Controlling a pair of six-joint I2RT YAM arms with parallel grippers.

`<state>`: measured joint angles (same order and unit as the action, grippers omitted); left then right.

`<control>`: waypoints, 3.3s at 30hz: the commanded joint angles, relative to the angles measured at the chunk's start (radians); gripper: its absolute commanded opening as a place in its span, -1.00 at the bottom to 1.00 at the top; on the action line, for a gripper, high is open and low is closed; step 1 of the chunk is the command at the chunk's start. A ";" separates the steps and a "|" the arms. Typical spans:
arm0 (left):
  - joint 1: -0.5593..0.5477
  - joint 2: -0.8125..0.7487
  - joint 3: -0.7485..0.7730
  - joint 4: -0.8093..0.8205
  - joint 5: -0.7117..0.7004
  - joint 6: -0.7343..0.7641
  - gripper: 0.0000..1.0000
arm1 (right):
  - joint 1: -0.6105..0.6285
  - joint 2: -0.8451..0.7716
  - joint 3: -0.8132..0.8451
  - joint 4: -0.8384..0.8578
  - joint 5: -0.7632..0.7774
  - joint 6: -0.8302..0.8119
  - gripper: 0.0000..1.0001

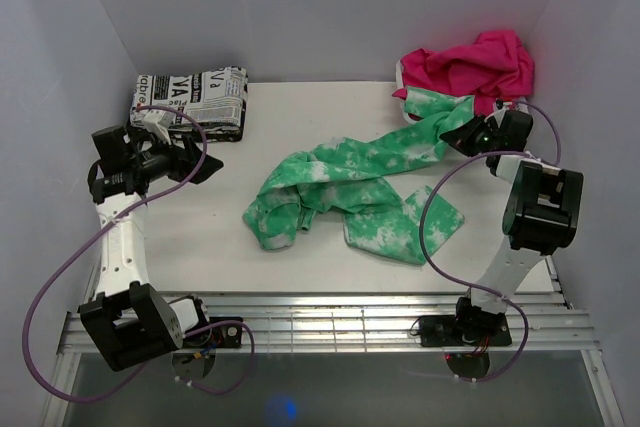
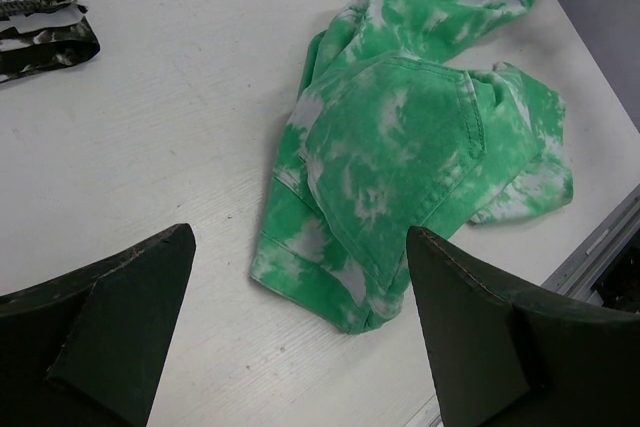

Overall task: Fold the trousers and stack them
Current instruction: Move the trousers to the center of the board, then flatten the trousers out

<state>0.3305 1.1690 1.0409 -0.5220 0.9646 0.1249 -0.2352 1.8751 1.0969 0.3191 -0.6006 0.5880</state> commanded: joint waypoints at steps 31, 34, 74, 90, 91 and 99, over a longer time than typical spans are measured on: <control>-0.214 0.233 -0.110 -0.218 0.011 0.509 0.96 | -0.023 -0.671 -0.145 -0.695 0.064 -0.428 0.57; -0.272 0.277 -0.130 -0.139 0.054 0.461 0.92 | -0.026 -0.640 -0.062 -0.837 0.004 -0.669 0.80; -0.093 0.337 0.086 -0.130 -0.156 0.235 -1.00 | 0.568 -0.631 -0.381 -1.021 0.301 -1.446 -0.84; -0.077 0.008 0.130 -0.187 -0.434 0.487 -1.00 | 0.519 -1.030 -0.117 -1.244 0.651 -1.550 -0.85; -0.079 -0.018 0.128 -0.181 -0.446 0.495 -1.00 | 0.513 -1.031 -0.114 -1.240 0.660 -1.571 -0.85; -0.079 0.117 0.186 -0.027 -0.538 0.538 -1.00 | 0.393 -0.940 -0.169 -0.981 0.707 -1.699 -0.85</control>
<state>0.2459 1.1805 1.1664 -0.6636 0.4904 0.6384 0.2077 0.8734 0.9348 -0.8413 0.0517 -1.0012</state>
